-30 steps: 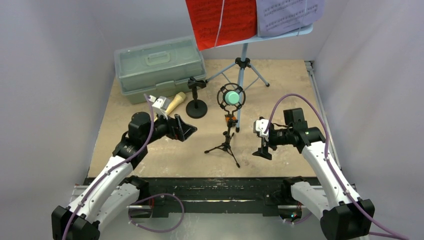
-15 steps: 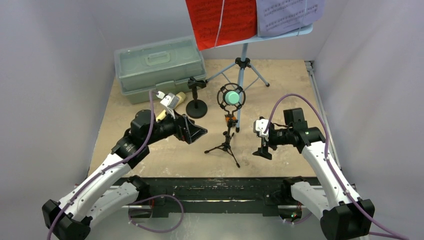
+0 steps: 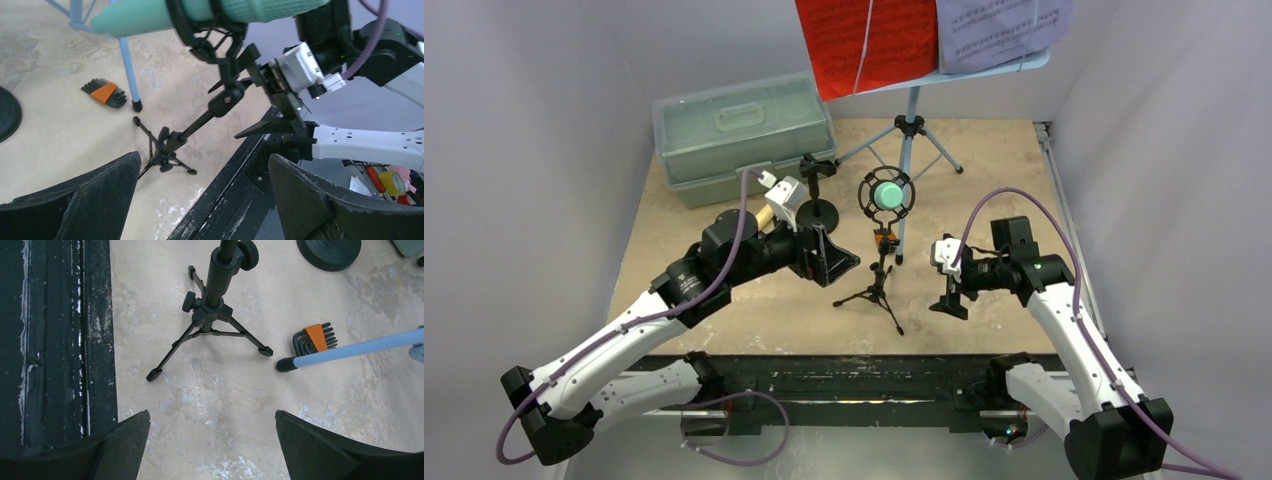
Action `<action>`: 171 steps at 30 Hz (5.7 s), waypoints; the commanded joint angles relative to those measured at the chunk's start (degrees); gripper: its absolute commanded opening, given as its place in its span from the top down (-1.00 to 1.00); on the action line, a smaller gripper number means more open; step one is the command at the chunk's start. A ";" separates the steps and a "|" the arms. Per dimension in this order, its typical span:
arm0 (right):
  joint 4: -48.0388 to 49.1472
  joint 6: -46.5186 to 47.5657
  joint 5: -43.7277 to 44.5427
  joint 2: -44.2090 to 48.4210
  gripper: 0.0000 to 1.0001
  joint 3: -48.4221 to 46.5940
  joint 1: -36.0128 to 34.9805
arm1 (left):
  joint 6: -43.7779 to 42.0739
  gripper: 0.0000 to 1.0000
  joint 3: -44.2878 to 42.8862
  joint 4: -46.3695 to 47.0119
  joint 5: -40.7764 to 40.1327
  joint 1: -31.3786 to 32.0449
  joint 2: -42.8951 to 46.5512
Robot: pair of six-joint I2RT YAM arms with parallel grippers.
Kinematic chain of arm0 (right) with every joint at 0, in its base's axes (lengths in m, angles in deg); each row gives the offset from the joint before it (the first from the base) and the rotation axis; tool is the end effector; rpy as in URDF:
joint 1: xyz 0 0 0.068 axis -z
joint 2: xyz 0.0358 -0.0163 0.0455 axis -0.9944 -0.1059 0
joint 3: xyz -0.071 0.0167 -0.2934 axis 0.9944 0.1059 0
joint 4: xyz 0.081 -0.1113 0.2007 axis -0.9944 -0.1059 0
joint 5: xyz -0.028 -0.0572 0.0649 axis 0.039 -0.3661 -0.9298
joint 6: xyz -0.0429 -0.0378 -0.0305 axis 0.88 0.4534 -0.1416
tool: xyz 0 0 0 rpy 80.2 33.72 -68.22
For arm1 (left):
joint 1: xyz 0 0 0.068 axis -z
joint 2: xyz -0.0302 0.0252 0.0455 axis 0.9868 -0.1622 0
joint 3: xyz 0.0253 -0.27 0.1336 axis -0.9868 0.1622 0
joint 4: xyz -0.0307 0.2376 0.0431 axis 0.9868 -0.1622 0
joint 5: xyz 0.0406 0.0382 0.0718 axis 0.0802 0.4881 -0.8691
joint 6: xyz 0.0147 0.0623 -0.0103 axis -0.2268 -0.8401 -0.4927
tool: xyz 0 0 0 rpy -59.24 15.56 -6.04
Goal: Pack up the instrument practice props
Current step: Remove the microphone from the microphone stand.
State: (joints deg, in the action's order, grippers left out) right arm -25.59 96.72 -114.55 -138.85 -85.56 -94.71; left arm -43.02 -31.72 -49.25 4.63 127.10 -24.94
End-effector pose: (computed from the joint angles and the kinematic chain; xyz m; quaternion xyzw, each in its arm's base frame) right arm 0.1265 0.0618 0.2835 -0.6063 0.6468 0.2384 0.3965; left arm 0.1194 -0.1376 0.3876 0.1507 0.7660 -0.4434 0.4404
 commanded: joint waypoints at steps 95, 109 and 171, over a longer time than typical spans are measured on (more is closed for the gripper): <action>-1.08 1.59 -0.81 -0.49 -0.98 0.28 0.39 | -9.90 -0.99 -41.14 -15.59 -31.34 26.25 -24.90; -1.19 1.69 -1.14 -0.84 -0.98 0.28 0.34 | -30.44 -1.00 -35.09 -11.31 -36.31 26.34 -19.10; -9.31 9.21 -11.11 -4.73 -0.98 -2.77 0.16 | -60.23 1.00 -22.15 18.78 -12.67 16.49 -16.58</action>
State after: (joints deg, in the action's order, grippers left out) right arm -30.44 101.31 -119.49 -142.41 -85.60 -94.66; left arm -104.35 -51.31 -33.19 -10.32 143.67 -43.60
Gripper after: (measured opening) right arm 0.987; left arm 0.434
